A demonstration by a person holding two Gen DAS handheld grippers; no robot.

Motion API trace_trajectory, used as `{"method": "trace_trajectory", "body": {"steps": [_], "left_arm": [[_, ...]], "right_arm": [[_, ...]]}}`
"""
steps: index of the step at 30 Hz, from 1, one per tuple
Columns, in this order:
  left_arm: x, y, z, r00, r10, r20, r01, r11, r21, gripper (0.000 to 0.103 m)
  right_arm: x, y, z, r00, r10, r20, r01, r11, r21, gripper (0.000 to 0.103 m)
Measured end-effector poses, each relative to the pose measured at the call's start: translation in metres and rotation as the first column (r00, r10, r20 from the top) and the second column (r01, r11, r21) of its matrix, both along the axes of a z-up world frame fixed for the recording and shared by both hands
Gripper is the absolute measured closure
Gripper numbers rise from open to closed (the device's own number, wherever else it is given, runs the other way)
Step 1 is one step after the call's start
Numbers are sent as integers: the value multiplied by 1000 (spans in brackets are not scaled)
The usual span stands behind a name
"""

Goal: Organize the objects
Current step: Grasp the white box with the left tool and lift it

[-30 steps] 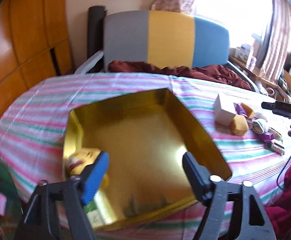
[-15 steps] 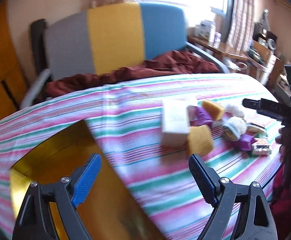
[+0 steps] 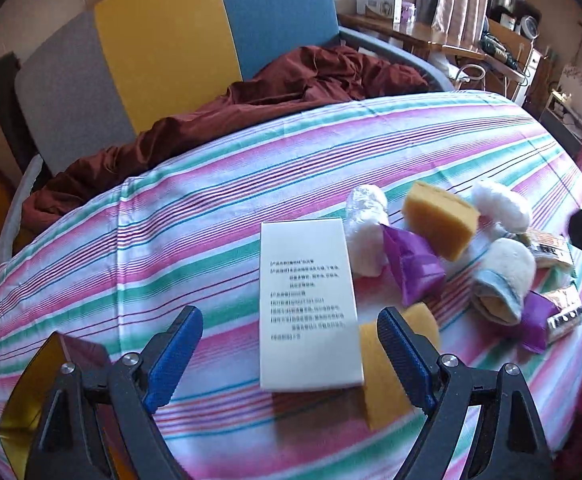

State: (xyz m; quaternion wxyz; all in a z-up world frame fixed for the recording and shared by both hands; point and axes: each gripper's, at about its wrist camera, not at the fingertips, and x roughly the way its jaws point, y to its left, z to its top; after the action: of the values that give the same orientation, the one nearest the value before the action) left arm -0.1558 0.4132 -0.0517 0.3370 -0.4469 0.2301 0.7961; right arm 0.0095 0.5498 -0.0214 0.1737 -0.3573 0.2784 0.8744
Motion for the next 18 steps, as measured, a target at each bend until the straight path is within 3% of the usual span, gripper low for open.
{"method": "trace_trajectory", "body": {"steps": [3, 4, 5, 6, 11, 18], "left_arm": [[-12, 7, -13, 999, 17, 35, -17, 1000, -7, 18], [-16, 8, -17, 998, 27, 51, -26, 1000, -7, 28], [-20, 8, -22, 996, 33, 81, -33, 999, -1, 50], [-22, 7, -28, 993, 41, 113, -42, 999, 1, 51], [-11, -12, -24, 992, 78, 94, -83, 995, 48, 53], [14, -60, 11, 991, 124, 44, -129, 983, 133, 53]], "right_arm": [[-1, 0, 0, 1000, 6, -2, -6, 1000, 3, 20], [-1, -1, 0, 1000, 8, 1, -8, 1000, 10, 20], [-2, -2, 1, 1000, 8, 5, -8, 1000, 19, 20], [-2, -2, 0, 1000, 9, 9, -9, 1000, 26, 20], [-8, -10, 0, 999, 44, 26, -45, 997, 59, 20], [-22, -33, -4, 987, 146, 71, -153, 982, 107, 20]]}}
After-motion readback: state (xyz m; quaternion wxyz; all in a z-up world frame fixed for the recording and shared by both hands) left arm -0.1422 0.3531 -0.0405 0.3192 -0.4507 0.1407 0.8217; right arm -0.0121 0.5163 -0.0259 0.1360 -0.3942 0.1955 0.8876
